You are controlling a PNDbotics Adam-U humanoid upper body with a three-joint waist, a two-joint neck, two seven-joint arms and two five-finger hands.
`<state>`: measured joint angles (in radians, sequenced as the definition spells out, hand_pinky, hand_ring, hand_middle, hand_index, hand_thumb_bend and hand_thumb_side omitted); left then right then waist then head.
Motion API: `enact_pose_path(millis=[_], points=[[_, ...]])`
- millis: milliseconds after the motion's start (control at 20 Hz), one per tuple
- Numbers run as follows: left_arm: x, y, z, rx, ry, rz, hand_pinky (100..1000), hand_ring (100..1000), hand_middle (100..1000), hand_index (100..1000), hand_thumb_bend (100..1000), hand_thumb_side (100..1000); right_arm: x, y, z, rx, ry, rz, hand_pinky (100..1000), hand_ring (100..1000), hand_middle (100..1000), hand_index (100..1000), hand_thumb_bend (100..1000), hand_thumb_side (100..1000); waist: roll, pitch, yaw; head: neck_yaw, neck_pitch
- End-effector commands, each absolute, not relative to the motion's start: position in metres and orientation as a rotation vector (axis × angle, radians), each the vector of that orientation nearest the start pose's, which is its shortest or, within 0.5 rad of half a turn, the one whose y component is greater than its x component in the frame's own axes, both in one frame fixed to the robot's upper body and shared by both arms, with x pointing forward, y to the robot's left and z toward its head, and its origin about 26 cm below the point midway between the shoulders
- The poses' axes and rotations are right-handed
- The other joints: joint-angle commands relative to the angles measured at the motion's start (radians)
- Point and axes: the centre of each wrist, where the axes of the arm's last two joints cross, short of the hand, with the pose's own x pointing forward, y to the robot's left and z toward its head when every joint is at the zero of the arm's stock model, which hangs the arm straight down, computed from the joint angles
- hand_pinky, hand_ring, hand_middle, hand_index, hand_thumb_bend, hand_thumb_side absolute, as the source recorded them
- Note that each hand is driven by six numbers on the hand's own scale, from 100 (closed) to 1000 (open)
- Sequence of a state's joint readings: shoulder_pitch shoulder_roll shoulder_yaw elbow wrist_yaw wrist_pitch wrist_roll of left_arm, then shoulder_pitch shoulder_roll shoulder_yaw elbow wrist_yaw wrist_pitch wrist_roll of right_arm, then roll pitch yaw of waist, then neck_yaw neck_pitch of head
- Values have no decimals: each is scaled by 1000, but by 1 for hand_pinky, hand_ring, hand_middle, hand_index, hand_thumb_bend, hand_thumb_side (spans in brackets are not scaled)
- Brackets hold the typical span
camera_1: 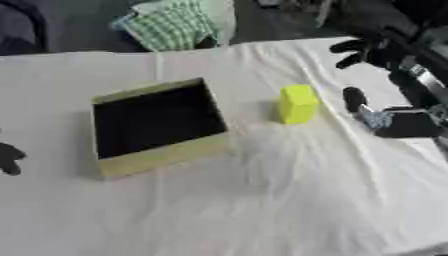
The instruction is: Pick up objects on the table and place them in the box.
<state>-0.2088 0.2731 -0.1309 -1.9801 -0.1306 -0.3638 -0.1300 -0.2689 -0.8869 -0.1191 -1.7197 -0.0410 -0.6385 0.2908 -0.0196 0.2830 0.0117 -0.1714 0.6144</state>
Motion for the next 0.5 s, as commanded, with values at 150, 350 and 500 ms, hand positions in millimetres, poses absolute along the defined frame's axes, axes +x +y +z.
enact_pose_path(millis=[150,350,500], points=[[288,232,163,31,-2473,-756,589,441,487,790,100,797,315,-437,273,864,2825,-2012,822,969,982,1000,100,257,-8,-24,13,-9,-2],[287,232,162,29,-2469,-766,589,441,487,790,100,797,320,-448,280,996,2644,-2198,853,992,993,1000,100,506,-15,-26,25,-12,1],[287,232,162,24,-2466,-776,589,441,487,791,100,797,325,-453,281,1073,2545,-2281,860,996,999,1000,100,606,-18,-28,32,-14,3]])
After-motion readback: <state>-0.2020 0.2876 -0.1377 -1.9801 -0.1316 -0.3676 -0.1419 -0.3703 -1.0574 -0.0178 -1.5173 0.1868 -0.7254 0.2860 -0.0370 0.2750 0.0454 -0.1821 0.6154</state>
